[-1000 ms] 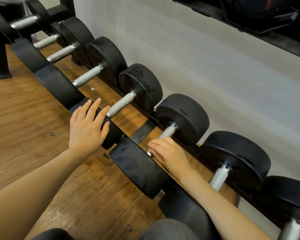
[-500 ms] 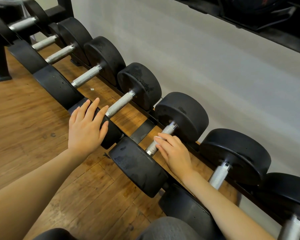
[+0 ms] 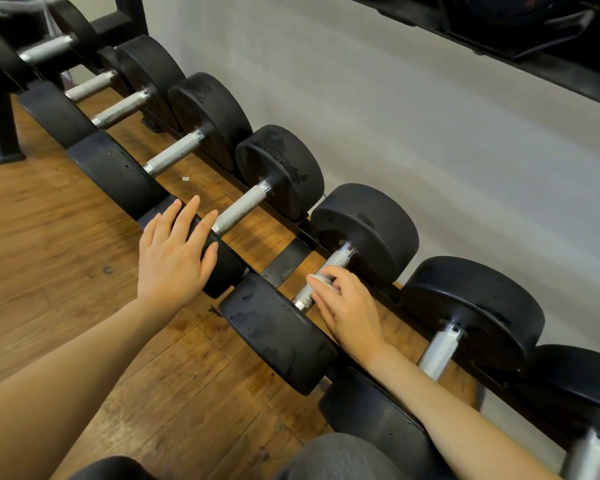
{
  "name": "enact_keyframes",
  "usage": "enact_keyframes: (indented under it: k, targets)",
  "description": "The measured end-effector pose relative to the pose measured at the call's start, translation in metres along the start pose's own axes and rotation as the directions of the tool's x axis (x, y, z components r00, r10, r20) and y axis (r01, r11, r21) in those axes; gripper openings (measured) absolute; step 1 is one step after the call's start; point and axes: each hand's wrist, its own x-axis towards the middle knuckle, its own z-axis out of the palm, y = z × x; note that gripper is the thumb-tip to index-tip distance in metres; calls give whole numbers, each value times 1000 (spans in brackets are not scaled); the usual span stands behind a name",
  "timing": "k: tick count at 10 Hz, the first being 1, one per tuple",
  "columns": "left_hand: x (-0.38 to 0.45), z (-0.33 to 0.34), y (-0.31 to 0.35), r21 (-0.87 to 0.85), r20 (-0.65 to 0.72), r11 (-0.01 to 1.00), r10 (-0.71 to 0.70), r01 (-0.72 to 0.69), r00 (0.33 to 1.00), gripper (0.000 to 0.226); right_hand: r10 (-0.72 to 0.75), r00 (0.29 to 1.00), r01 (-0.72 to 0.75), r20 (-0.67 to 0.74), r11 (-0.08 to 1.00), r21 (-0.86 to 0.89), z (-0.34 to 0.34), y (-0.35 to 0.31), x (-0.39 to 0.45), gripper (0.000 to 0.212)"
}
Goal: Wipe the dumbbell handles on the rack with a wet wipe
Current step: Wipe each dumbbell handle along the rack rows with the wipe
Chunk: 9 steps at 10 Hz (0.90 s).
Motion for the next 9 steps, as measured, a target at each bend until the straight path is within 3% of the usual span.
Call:
enact_keyframes:
  k: [1, 3, 5, 6, 7, 8, 9]
  targets:
    - [0, 0, -1, -4, 1, 1000, 0, 0, 1000, 54, -13, 1000, 12, -19, 998, -57, 1, 0, 0, 31]
    - [0, 0, 0, -6, 1, 1000, -1, 1, 1000, 54, -20, 1000, 20, -4, 994, 105, 2, -2, -1, 33]
    - [0, 0, -1, 0, 0, 1000, 4, -4, 1000, 53, 98, 994, -92, -41, 988, 128, -4, 2, -1, 33]
    - [0, 0, -1, 2, -3, 1000, 2, -2, 1000, 53, 6, 1000, -7, 7, 987, 159, -3, -5, -3, 33]
    - [0, 0, -1, -4, -6, 1000, 4, -4, 1000, 54, -2, 1000, -1, 14, 980, 197, -2, -6, -4, 32]
    - [0, 0, 0, -8, -12, 1000, 6, -7, 1000, 54, 123, 992, -111, -42, 968, 227, -2, -2, -3, 32]
    - [0, 1, -1, 3, -10, 1000, 9, -9, 1000, 53, 65, 998, -58, -17, 966, 252, -2, -8, -5, 32]
